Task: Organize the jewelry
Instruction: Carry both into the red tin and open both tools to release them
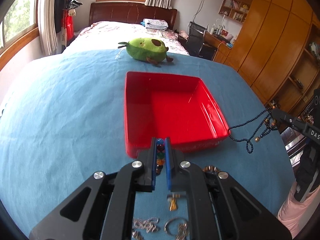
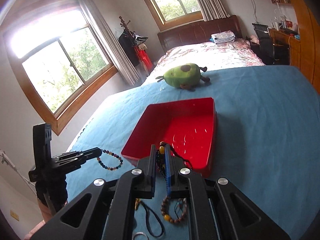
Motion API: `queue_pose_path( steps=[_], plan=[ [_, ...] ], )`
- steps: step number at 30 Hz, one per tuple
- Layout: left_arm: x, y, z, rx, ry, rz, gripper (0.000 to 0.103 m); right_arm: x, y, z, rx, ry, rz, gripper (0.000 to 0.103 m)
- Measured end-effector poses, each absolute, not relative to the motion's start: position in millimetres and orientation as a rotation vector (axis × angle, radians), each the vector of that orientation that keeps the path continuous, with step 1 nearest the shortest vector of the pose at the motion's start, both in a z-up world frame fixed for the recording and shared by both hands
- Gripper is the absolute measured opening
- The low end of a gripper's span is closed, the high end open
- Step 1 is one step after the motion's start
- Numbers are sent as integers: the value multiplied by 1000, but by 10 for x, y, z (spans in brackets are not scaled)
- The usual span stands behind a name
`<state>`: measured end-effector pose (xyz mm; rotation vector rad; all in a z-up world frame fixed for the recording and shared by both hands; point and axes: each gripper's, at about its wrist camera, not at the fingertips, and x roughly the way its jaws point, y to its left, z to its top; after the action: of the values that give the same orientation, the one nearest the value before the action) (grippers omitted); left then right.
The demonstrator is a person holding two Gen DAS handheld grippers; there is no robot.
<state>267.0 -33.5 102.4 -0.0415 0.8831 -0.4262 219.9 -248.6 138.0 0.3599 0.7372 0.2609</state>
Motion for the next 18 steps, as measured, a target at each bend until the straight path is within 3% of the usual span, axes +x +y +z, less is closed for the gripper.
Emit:
queue_pose_path(
  steps=[8,18],
  plan=[
    [3251,-590,941,-54,868,-425,6,2960,-2330,1142,335,784,250,8],
    [3830,-780,349,-65,965,-419,6,3501,-2222,408,335,905,224,7]
  ],
)
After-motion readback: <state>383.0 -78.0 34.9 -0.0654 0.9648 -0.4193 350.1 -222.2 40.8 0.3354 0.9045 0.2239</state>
